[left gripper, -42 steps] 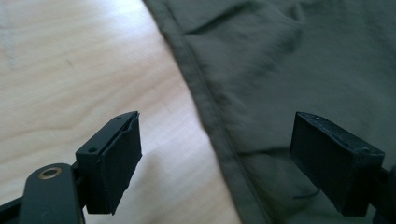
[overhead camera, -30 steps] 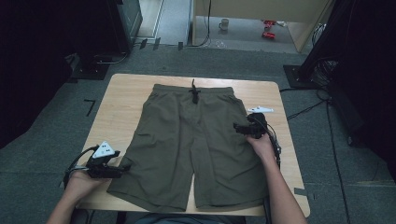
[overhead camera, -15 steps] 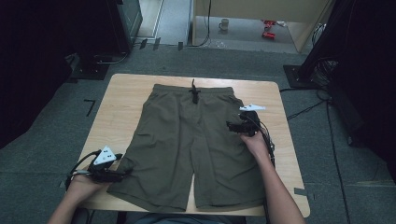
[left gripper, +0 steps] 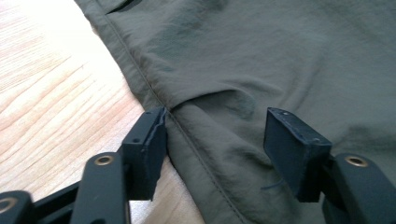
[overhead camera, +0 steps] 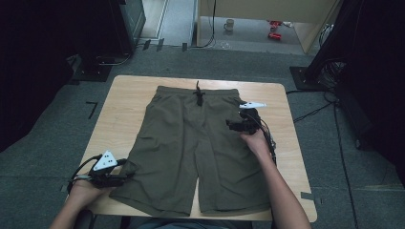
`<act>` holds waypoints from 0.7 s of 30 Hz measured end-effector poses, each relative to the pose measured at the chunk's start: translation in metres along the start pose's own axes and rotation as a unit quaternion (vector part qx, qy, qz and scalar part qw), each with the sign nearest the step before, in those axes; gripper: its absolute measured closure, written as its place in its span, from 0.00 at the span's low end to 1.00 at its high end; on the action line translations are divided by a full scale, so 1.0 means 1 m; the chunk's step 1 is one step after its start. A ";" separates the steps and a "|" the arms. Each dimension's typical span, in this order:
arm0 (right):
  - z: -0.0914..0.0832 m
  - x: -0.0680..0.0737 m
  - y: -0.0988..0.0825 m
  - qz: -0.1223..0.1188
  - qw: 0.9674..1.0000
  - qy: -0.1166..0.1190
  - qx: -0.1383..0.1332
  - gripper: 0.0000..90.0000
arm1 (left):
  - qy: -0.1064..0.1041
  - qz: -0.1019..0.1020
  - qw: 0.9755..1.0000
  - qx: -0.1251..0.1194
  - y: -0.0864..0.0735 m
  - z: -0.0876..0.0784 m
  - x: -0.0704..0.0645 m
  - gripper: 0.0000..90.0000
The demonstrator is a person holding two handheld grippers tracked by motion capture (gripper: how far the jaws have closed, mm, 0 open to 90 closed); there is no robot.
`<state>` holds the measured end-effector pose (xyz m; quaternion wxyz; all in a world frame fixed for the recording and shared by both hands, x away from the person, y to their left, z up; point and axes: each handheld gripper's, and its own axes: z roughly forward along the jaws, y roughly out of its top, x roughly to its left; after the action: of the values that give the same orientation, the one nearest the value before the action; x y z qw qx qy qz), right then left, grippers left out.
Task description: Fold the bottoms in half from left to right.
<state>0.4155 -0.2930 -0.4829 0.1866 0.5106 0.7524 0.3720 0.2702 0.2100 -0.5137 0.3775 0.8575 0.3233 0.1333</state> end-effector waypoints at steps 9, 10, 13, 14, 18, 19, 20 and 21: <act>0.016 0.020 0.023 -0.012 0.999 0.030 0.008 0.33 | 0.002 -0.006 1.000 0.003 0.002 0.000 0.000 0.51; 0.016 0.021 0.024 -0.015 0.999 0.032 0.004 0.35 | 0.001 -0.007 1.000 0.002 0.002 0.000 0.000 0.51; 0.019 0.027 0.027 -0.016 0.999 0.042 -0.013 0.38 | -0.001 -0.009 1.000 0.002 0.002 0.000 0.001 0.52; 0.021 0.029 0.030 -0.015 0.999 0.047 -0.004 0.36 | -0.001 -0.009 1.000 0.002 0.002 0.000 0.001 0.52; 0.027 0.040 0.039 -0.029 0.998 0.052 0.006 0.37 | -0.001 -0.010 1.000 0.003 0.003 0.000 0.001 0.52; 0.028 0.042 0.039 -0.030 0.998 0.053 0.001 0.38 | -0.002 -0.012 1.000 0.004 0.003 0.000 0.001 0.52; 0.029 0.045 0.042 -0.031 0.998 0.054 -0.005 0.38 | -0.002 -0.013 1.000 0.004 0.003 0.001 0.001 0.52; 0.031 0.046 0.044 -0.029 0.998 0.057 0.001 0.38 | -0.002 -0.013 1.000 0.004 0.003 0.001 0.001 0.52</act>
<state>0.4445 -0.2306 -0.4658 0.1536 0.4670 0.7763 0.3946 0.2729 0.2090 -0.5117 0.3764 0.8550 0.3339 0.1253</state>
